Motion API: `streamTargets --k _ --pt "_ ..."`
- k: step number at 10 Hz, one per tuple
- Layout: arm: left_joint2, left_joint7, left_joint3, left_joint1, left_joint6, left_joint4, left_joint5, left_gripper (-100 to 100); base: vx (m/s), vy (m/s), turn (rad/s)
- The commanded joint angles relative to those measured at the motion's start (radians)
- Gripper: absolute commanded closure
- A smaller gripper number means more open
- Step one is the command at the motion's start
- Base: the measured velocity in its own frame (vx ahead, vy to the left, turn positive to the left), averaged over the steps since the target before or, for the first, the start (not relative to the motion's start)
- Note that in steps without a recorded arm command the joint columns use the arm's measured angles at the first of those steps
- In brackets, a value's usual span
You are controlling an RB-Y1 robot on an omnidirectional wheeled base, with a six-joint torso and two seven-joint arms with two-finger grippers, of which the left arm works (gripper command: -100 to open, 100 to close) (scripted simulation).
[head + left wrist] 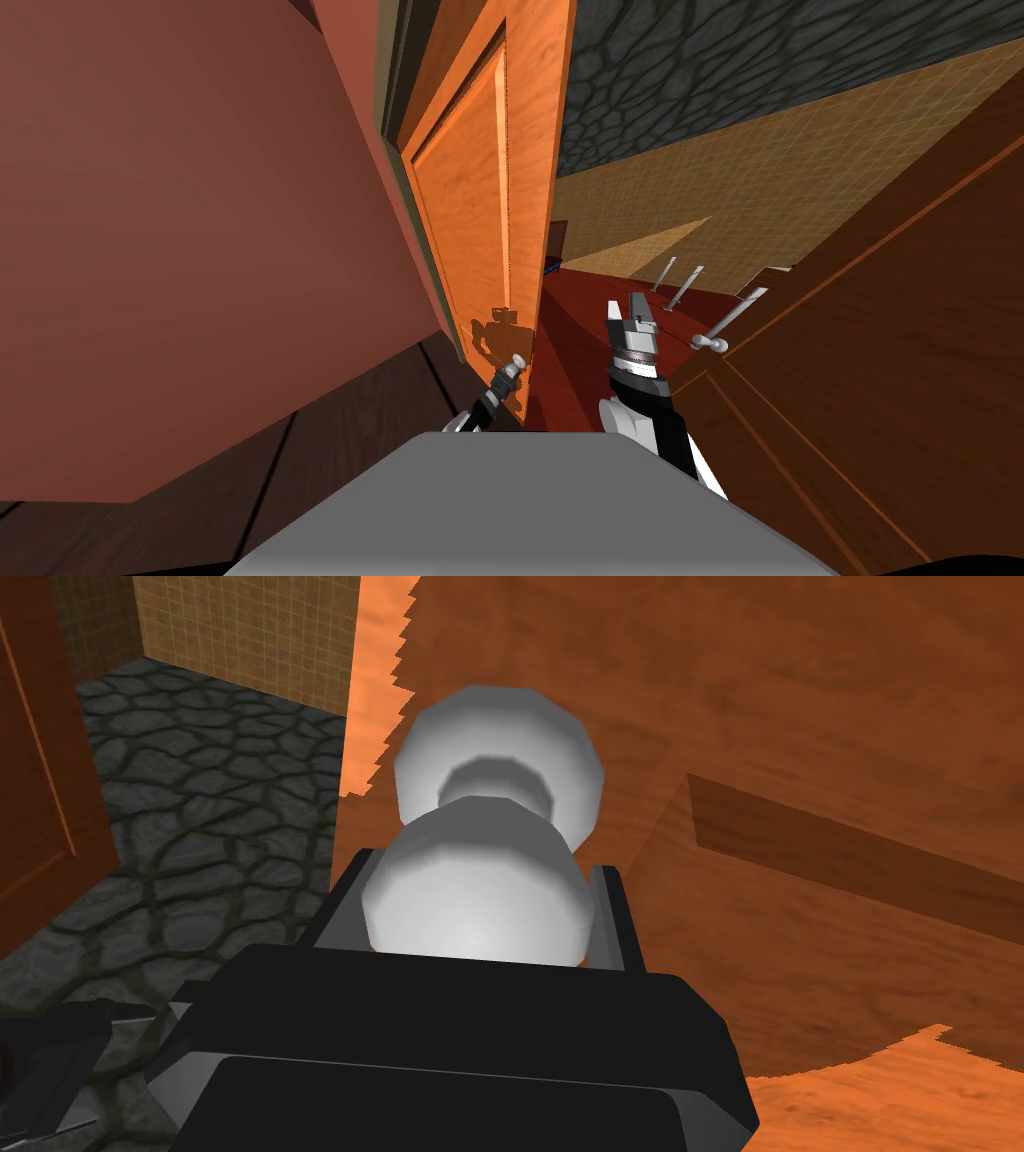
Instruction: Push the door open
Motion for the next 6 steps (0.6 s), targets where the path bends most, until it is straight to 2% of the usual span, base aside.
streamTargets --k 1,2,3,5,6 --pt "-0.006 0.05 0.012 -0.01 -0.011 0.007 0.017 100 0.029 -0.028 -0.073" --pt "-0.007 0.079 0.017 -0.009 -0.013 0.008 0.026 100 0.036 -0.026 -0.058" --pt "-0.007 0.085 0.017 -0.009 -0.013 0.008 0.026 100 0.025 -0.018 -0.018" --pt "-0.009 0.144 0.03 -0.008 -0.017 0.009 0.049 100 0.022 -0.025 -0.068" --pt "-0.009 0.155 0.03 -0.008 -0.017 0.009 0.049 100 0.021 -0.018 -0.023"
